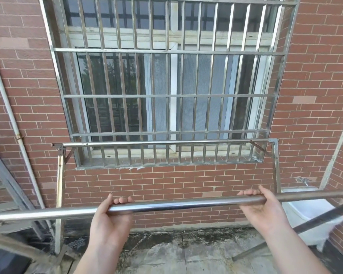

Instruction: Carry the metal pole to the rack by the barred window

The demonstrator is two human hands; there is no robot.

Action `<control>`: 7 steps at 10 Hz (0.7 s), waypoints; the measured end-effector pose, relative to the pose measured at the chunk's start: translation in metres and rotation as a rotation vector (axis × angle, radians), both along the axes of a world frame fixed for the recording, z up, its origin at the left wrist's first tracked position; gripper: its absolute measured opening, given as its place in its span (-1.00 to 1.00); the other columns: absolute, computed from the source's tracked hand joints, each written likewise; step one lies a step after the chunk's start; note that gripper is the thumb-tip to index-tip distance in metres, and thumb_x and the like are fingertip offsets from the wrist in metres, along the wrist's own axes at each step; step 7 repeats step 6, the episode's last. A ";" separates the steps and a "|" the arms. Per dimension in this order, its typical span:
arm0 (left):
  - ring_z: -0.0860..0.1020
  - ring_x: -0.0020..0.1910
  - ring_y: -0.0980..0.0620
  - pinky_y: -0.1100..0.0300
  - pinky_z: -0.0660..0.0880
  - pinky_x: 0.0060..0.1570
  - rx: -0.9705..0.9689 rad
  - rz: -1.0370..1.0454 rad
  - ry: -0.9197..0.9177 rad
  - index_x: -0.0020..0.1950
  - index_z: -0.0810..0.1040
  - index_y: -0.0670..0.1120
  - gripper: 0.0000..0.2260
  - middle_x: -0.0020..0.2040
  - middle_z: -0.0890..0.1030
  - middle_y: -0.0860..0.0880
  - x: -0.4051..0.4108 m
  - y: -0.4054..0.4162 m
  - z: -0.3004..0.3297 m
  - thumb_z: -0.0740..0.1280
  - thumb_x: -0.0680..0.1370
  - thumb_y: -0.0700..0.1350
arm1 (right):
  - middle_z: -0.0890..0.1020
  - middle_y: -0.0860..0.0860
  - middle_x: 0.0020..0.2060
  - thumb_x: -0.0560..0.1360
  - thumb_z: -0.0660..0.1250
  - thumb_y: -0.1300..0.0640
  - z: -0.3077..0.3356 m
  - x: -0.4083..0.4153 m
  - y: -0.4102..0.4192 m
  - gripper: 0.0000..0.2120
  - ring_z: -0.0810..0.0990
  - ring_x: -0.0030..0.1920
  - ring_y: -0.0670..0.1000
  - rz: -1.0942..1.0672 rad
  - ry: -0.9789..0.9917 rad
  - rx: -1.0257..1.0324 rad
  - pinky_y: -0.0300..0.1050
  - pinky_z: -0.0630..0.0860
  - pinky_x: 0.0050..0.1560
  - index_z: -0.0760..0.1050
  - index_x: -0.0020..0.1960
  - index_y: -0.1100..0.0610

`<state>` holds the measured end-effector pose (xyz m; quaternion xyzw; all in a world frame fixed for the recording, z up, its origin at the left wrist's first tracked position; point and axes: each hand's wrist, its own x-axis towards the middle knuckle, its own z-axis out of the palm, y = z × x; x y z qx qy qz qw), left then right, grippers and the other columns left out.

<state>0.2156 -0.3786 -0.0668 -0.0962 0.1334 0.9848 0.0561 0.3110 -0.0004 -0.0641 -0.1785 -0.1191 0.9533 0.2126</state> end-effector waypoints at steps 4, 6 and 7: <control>0.62 0.19 -0.15 -0.14 0.48 0.35 -0.112 -0.167 0.091 -0.03 0.58 -0.11 -0.96 0.08 0.65 -0.13 0.017 -0.008 -0.025 0.42 0.55 -0.21 | 0.63 0.07 0.05 0.61 0.34 0.27 -0.004 0.016 -0.011 -0.82 0.69 0.08 0.04 0.015 0.058 0.086 0.07 0.64 0.19 0.52 0.21 0.16; 0.60 0.35 -0.25 -0.23 0.49 0.34 -0.138 -0.330 0.070 0.15 0.61 -0.19 -0.77 0.26 0.67 -0.21 0.036 0.004 -0.048 0.39 0.50 -0.25 | 0.69 0.23 0.25 0.58 0.25 0.39 -0.023 0.038 -0.018 -0.66 0.68 0.24 0.24 0.022 0.005 0.161 0.26 0.59 0.17 0.48 0.34 0.25; 0.60 0.35 -0.25 -0.23 0.49 0.34 -0.138 -0.330 0.070 0.15 0.61 -0.19 -0.77 0.26 0.67 -0.21 0.036 0.004 -0.048 0.39 0.50 -0.25 | 0.69 0.23 0.25 0.58 0.25 0.39 -0.023 0.038 -0.018 -0.66 0.68 0.24 0.24 0.022 0.005 0.161 0.26 0.59 0.17 0.48 0.34 0.25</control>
